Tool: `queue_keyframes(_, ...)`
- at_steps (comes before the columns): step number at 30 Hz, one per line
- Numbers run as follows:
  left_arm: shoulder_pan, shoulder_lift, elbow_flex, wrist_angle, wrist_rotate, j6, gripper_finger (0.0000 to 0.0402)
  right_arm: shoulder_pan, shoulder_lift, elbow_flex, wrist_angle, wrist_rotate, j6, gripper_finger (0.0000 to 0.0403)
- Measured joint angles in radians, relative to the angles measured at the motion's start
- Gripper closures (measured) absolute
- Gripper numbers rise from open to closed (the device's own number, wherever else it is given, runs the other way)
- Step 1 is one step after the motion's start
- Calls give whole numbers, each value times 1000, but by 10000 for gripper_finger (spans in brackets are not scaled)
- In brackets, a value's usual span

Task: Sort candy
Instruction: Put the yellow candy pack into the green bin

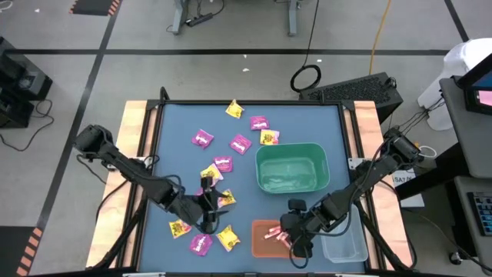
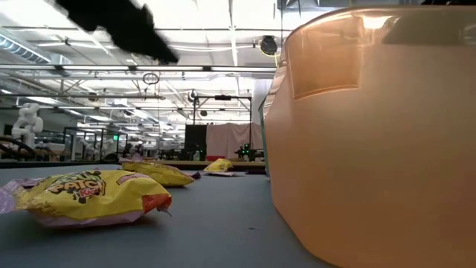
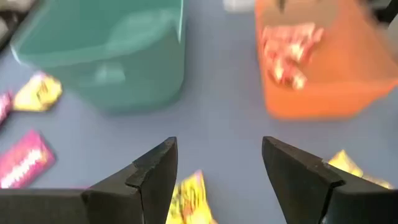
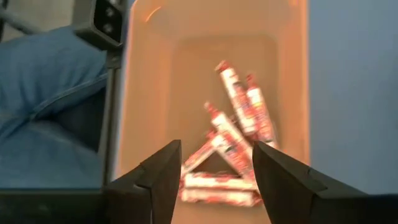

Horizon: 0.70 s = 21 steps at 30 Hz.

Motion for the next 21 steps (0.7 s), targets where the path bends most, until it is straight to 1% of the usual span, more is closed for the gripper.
queue_keyframes(3,-2,36,-1,-36,-17,-78,162,18,0,0,2,-14,5,214)
queue_keyframes(6,-6,75,-1,-50,-17,-82,162,32,0,0,3,6,5,214)
queue_keyframes(9,-12,120,-1,-47,14,-81,162,43,0,0,10,39,4,213)
queue_keyframes(13,-18,187,-1,-48,51,-82,162,55,0,0,20,44,-2,213)
queue_keyframes(16,-32,229,-1,-41,52,-106,163,55,0,0,19,44,-4,213)
queue_keyframes(18,-37,253,-1,-42,52,-108,167,54,0,0,19,45,-12,213)
queue_keyframes(21,-41,282,-1,-44,46,-108,183,53,0,0,19,74,-29,213)
